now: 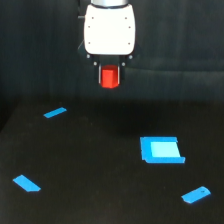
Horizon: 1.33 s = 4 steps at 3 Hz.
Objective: Pick up the red object from the table
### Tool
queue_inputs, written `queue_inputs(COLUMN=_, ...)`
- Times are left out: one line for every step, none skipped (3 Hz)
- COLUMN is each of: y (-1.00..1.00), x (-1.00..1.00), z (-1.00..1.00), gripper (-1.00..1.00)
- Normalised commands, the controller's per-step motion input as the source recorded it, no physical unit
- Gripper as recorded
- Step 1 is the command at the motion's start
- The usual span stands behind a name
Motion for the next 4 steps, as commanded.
queue_inputs(y=0.11, x=0.01, z=0.00, gripper=-0.79)
queue_inputs(y=-0.02, x=0.12, z=0.02, gripper=-0.89)
queue_inputs(y=0.01, x=-0.02, z=0.02, gripper=-0.92)
queue_inputs(y=-0.01, x=0.01, z=0.06, gripper=-0.95)
